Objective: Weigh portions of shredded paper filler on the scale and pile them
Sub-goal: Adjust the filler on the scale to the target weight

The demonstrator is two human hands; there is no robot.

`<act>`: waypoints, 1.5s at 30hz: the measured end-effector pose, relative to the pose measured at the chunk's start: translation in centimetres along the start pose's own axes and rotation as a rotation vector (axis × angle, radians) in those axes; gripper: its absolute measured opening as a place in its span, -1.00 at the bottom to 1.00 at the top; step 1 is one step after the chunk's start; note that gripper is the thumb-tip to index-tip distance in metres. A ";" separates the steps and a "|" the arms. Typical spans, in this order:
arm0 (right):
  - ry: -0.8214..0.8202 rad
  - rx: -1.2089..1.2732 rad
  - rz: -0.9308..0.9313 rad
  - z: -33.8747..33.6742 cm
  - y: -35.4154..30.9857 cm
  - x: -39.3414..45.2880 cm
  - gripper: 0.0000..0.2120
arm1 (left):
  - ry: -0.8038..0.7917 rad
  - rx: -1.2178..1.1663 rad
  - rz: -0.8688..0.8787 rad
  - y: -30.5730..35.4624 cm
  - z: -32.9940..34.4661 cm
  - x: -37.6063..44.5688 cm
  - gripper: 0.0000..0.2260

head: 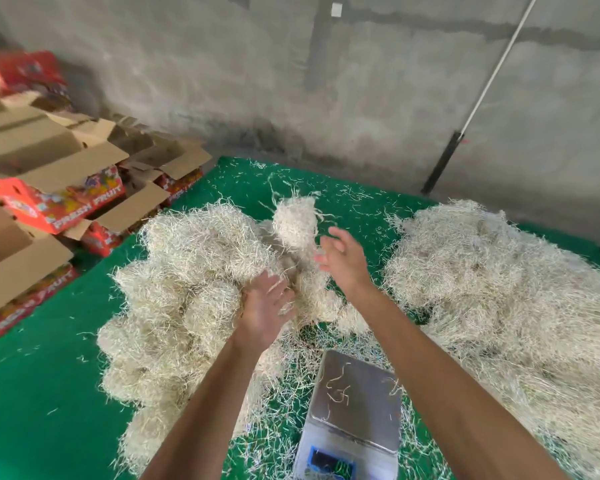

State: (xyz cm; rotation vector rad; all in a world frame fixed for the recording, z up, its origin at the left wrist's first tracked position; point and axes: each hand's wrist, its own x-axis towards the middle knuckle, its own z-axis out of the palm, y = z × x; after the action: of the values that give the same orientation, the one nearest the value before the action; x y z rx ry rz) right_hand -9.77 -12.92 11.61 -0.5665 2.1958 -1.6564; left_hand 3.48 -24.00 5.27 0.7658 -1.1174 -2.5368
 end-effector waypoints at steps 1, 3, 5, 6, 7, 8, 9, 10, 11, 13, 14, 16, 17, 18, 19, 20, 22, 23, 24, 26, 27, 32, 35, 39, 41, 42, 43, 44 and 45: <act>-0.016 -0.080 -0.001 0.1 1.1 -0.7 -0.56 | -0.001 0.039 -0.012 -0.6 0.1 0.0 -0.51; -0.039 -0.122 0.047 0.1 3.8 -2.2 -0.60 | -0.028 0.120 -0.033 -2.0 0.2 0.1 -0.56; -0.069 -0.064 0.133 -0.2 6.4 -3.7 -0.63 | -0.049 0.161 -0.059 -3.4 0.6 0.3 -0.61; -0.086 -0.033 0.169 -0.6 7.5 -4.5 -0.66 | -0.040 0.184 -0.078 -4.1 0.9 0.4 -0.63; -0.103 -0.007 0.197 -1.0 8.5 -5.1 -0.69 | -0.040 0.194 -0.093 -4.8 1.4 0.5 -0.65; -0.110 0.013 0.214 -1.5 9.6 -5.7 -0.71 | -0.034 0.207 -0.106 -5.5 1.9 0.6 -0.66; -0.108 0.030 0.222 -2.2 10.5 -6.3 -0.73 | -0.021 0.207 -0.125 -6.2 2.6 0.8 -0.67; -0.101 0.046 0.224 -2.9 11.2 -6.9 -0.75 | -0.012 0.222 -0.151 -7.0 3.4 0.8 -0.68; -0.091 0.063 0.221 -3.8 11.9 -7.5 -0.77 | -0.011 0.237 -0.172 -7.7 4.3 0.8 -0.68; -0.061 0.072 0.210 -5.9 13.2 -8.4 -0.82 | -0.013 0.315 -0.203 -9.3 6.2 1.0 -0.69; -0.029 0.059 0.206 -7.2 13.8 -8.8 -0.85 | -0.015 0.364 -0.213 -10.2 7.2 1.1 -0.70; 0.055 0.029 0.209 -9.9 15.2 -9.5 -0.84 | -0.037 0.468 -0.229 -12.0 9.2 1.3 -0.72; 0.101 0.018 0.216 -11.2 15.8 -9.9 -0.80 | -0.061 0.516 -0.230 -13.0 10.2 1.3 -0.74; 0.146 0.003 0.223 -12.6 16.4 -10.2 -0.76 | -0.095 0.563 -0.228 -14.0 11.2 1.5 -0.76; 0.185 -0.017 0.228 -14.0 17.0 -10.5 -0.75 | -0.137 0.614 -0.219 -14.9 12.2 1.6 -0.76; 0.217 -0.035 0.231 -15.3 17.6 -10.8 -0.74 | -0.188 0.662 -0.210 -15.7 13.2 1.7 -0.74; 0.272 -0.042 0.249 -17.8 18.9 -11.0 -0.73 | -0.257 0.713 -0.213 -17.4 15.2 2.2 -0.69; 0.295 -0.035 0.260 -19.0 19.6 -10.8 -0.72 | -0.268 0.725 -0.222 -18.1 16.1 2.6 -0.68; 0.314 -0.031 0.268 -20.1 20.3 -10.5 -0.72 | -0.277 0.739 -0.228 -18.8 17.1 3.1 -0.69; 0.341 -0.049 0.259 -22.2 21.6 -9.8 -0.71 | -0.307 0.766 -0.235 -20.2 18.9 4.5 -0.73; 0.350 -0.072 0.249 -23.1 22.3 -9.3 -0.71 | -0.316 0.772 -0.241 -20.8 19.7 5.3 -0.76; 0.412 -0.402 0.114 -26.6 25.3 -4.8 -0.61 | -0.218 0.869 -0.196 -23.6 23.0 10.4 -0.66; 0.452 -0.634 0.119 -28.0 26.8 -0.9 -0.38 | -0.129 0.945 -0.200 -25.2 23.9 13.5 -0.61; 0.322 -0.479 0.283 -26.7 28.6 1.4 -0.30 | -0.281 0.851 -0.405 -27.0 23.1 15.4 -0.53; 0.208 -0.374 0.275 -24.8 29.6 1.0 -0.56 | -0.258 0.627 -0.557 -27.9 22.7 15.6 -0.51; 0.156 -0.361 0.247 -23.7 29.8 0.5 -0.62 | -0.204 0.542 -0.615 -28.1 22.7 15.6 -0.42; 0.109 -0.347 0.204 -22.9 29.9 -0.2 -0.65 | -0.179 0.505 -0.628 -28.4 22.7 15.7 -0.37; 0.091 -0.319 0.154 -22.4 29.7 -0.9 -0.68 | -0.169 0.576 -0.599 -28.4 22.8 15.6 -0.43; 0.103 -0.269 0.114 -22.1 29.5 -1.6 -0.72 | -0.128 0.650 -0.545 -28.3 22.6 15.5 -0.55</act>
State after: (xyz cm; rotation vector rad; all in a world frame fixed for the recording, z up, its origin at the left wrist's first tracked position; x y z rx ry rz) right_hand -22.50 13.45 -10.81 -0.4215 2.4960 -1.3713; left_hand -22.87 1.80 -8.59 1.2083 -2.0694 -2.6604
